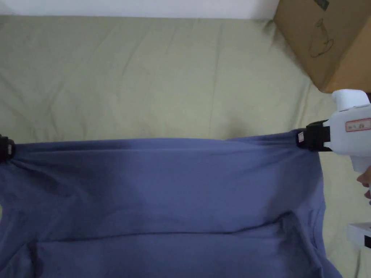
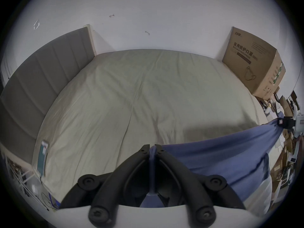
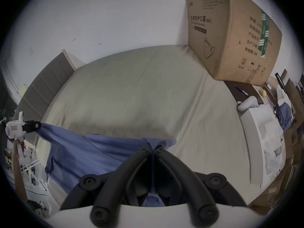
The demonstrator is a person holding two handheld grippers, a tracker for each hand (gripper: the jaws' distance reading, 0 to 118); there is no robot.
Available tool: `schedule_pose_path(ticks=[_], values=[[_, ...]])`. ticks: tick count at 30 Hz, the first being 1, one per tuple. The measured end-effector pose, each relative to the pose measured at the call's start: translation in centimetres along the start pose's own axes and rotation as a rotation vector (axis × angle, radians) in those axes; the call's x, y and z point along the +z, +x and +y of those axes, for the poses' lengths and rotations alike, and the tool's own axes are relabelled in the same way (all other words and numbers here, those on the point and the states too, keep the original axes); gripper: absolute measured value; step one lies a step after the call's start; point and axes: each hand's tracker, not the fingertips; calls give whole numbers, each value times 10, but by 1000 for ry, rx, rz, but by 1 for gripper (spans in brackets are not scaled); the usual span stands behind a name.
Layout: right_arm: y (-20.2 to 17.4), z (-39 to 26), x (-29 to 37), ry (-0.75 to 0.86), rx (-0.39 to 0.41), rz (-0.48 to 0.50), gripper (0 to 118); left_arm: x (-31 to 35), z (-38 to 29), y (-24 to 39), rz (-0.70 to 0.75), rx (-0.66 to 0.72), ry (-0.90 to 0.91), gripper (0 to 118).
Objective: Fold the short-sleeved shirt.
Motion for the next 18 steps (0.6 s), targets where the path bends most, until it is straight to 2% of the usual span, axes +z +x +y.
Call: schedule_pose_path(ticks=[4,9,12,13,15,16,17,18], values=[[-4,-63,23,-27,9,12,1,37,-72,-5,-3,39,-7,2],[-6,-154,23,-170,0,23,1,43,-156,-16,20,64,-108,2],[3,-191,14,-222,-105,34,1,36,-186,-24,-12,195,-120,2],[4,-197,13,-230,-138,42,1,33,-191,-25,-14,208,-134,2],[5,-208,11,-188,-148,53,1,29,-198,-21,3,163,-131,2],[4,-210,10,-173,-144,49,2,27,-197,-19,28,125,-137,5],[4,-210,9,-174,-158,44,9,25,-197,-16,28,130,-135,13],[4,-209,7,-184,-207,42,34,23,-196,-15,28,122,-136,38]])
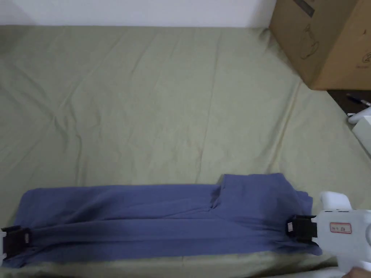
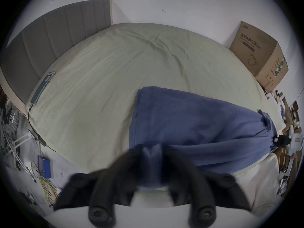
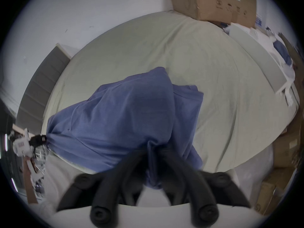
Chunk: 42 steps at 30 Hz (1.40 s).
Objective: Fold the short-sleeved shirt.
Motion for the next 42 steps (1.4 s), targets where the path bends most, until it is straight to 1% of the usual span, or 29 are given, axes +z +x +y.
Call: schedule_pose_path(ticks=[1,2,3,4,5,7,8,9,10,11,12,13,14,15,16,18,19,20,22,25,27,29,30,32,33,34,35,38,42], values=[[0,2,-1,-21,-25,2,59,0,1,1,11,-7,-5,65],[0,2,0,-19,-39,30,84,0,1,3,22,-12,-6,91],[-4,2,4,14,-47,56,102,2,2,2,24,-16,-5,112],[-10,1,9,31,-40,25,106,7,1,2,10,-11,12,115],[-17,1,16,70,-21,-13,104,15,1,1,-25,6,56,115],[-32,-2,32,154,45,-44,101,27,3,-2,-78,55,85,115],[-41,-4,40,204,85,-46,98,32,4,-2,-99,73,90,115],[-52,-6,50,248,128,-43,87,38,6,-2,-102,77,80,114],[-61,-9,57,290,163,-39,72,45,6,-2,-112,84,92,108],[-72,-11,64,341,208,-42,57,51,7,-1,-121,80,107,94],[-84,-14,70,391,226,-69,31,58,7,1,-134,75,121,66],[-94,-17,74,445,227,-87,14,62,7,2,-148,71,137,45],[-104,-20,77,492,232,-78,4,63,7,2,-173,61,152,25],[-110,-20,77,518,209,-65,0,63,6,0,-194,66,175,8],[-116,-21,77,535,176,-46,0,61,5,-2,-215,76,197,0],[-128,-22,74,535,129,0,0,55,1,-10,-256,151,187,0],[-131,-22,68,538,124,5,0,53,-1,-15,-273,186,175,0],[-137,-23,66,535,126,5,0,50,-5,-20,-286,189,180,0],[-147,-24,63,510,148,35,0,47,-8,-28,-284,205,166,0],[-158,-25,55,484,214,39,0,46,-11,-38,-262,195,151,0],[-165,-25,52,478,220,33,0,46,-11,-48,-272,211,152,0],[-168,-24,48,463,215,43,0,40,-7,-61,-331,255,132,0],[-170,-23,47,454,213,47,0,36,-4,-68,-358,271,117,13],[-176,-23,43,437,226,44,0,27,1,-82,-420,293,121,60],[-179,-23,41,427,237,39,0,20,5,-87,-454,296,93,91],[-181,-23,38,410,246,38,0,12,10,-90,-492,313,76,104],[-183,-23,36,397,245,43,0,4,15,-95,-512,338,67,107],[-189,-22,29,366,261,33,0,-16,28,-102,-586,363,46,107],[-195,-20,20,340,272,27,0,-46,33,-110,-642,470,-54,107]])
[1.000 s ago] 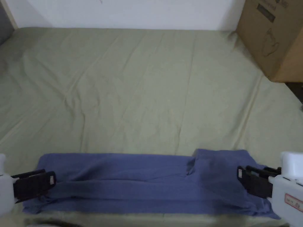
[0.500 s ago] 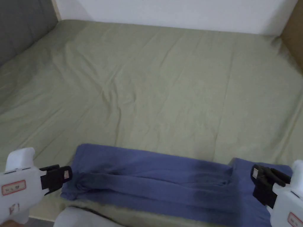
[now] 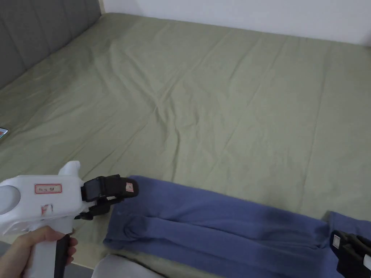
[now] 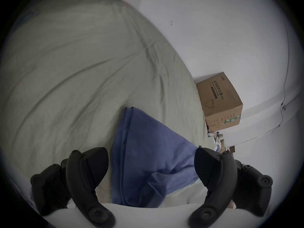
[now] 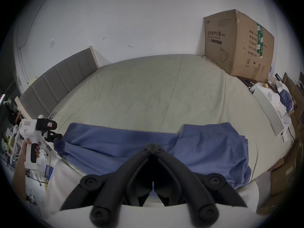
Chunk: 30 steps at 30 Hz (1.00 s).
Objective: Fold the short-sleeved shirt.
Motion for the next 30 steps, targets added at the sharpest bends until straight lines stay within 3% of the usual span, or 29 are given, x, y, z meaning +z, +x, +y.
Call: schedule_pose_path(ticks=[3,7,10,11,12,13,14,15,16,17,23,27,30], values=[[-3,2,-6,-14,-7,4,0,-11,0,-9,40,-31,-24,107],[-3,6,-14,-54,-18,72,0,-15,3,-14,-35,-6,-25,107],[-14,9,-16,-40,31,77,0,-18,9,-15,-68,24,-42,105],[-16,10,-17,-36,44,79,0,-19,9,-14,-81,26,-38,96],[-18,12,-19,-35,51,86,0,-21,9,-14,-73,23,-40,62],[-19,12,-20,-35,50,94,0,-26,8,-13,-14,-8,-49,18],[-19,13,-22,-36,45,108,0,-37,6,-16,57,-8,-71,2],[-20,13,-24,-42,39,119,0,-46,2,-22,76,36,-108,2],[-20,13,-24,-46,35,124,0,-43,0,-24,-49,84,-68,2],[-20,13,-23,-45,32,128,0,-37,1,-22,-63,108,-44,2],[-9,8,-13,-39,31,118,0,-19,-2,22,77,6,-48,2],[10,4,-2,-22,-46,110,0,-2,-8,78,87,-34,-22,2],[23,1,5,-10,-58,81,0,3,-17,138,49,-87,-2,2]])
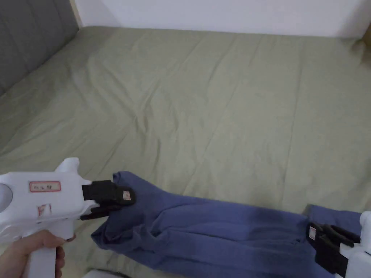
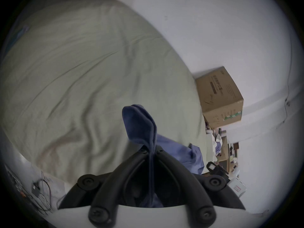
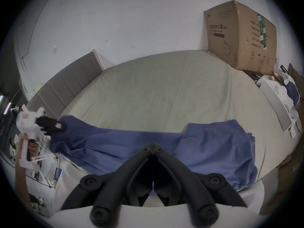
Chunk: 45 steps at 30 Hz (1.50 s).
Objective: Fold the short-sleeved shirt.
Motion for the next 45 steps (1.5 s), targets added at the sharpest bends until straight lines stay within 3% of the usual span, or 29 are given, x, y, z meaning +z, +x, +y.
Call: schedule_pose_path(ticks=[3,8,12,18,19,20,21,22,23,26,28,29,30,31,33,34,36,42,45], values=[[19,-2,7,3,-49,-16,0,-11,-8,67,42,-188,-6,2],[46,-6,23,40,-120,-45,0,-82,-37,137,-28,-323,-137,2],[71,-10,36,57,-200,-65,0,-157,-72,169,20,-424,-290,2],[97,-16,46,61,-264,-93,0,-225,-99,175,13,-345,-446,5],[101,-16,46,55,-269,-89,0,-228,-101,176,-2,-397,-464,12],[103,-17,46,53,-271,-86,0,-229,-102,177,5,-441,-473,31],[103,-18,46,50,-274,-85,0,-226,-101,181,13,-476,-472,69],[103,-18,45,46,-274,-88,0,-222,-100,183,17,-493,-462,98],[104,-19,43,42,-274,-86,0,-219,-100,182,12,-490,-450,115],[101,-20,39,31,-279,-66,0,-195,-87,176,-98,-416,-352,118],[97,-21,36,23,-272,-53,0,-182,-77,165,-99,-341,-343,118],[95,-21,35,20,-265,-48,0,-176,-74,158,-72,-316,-331,115],[93,-22,34,16,-256,-41,0,-168,-70,153,-41,-319,-318,102],[93,-22,33,14,-251,-38,0,-161,-70,147,-15,-333,-301,80],[89,-23,33,14,-242,-31,0,-150,-74,134,44,-379,-277,11],[88,-23,33,14,-239,-28,0,-150,-77,133,77,-373,-274,4],[88,-24,33,14,-232,-25,0,-155,-86,121,125,-381,-303,4],[87,-27,39,27,-221,-51,0,-180,-114,122,59,-308,-333,0],[92,-27,42,31,-225,-58,0,-198,-128,142,54,-366,-357,0]])
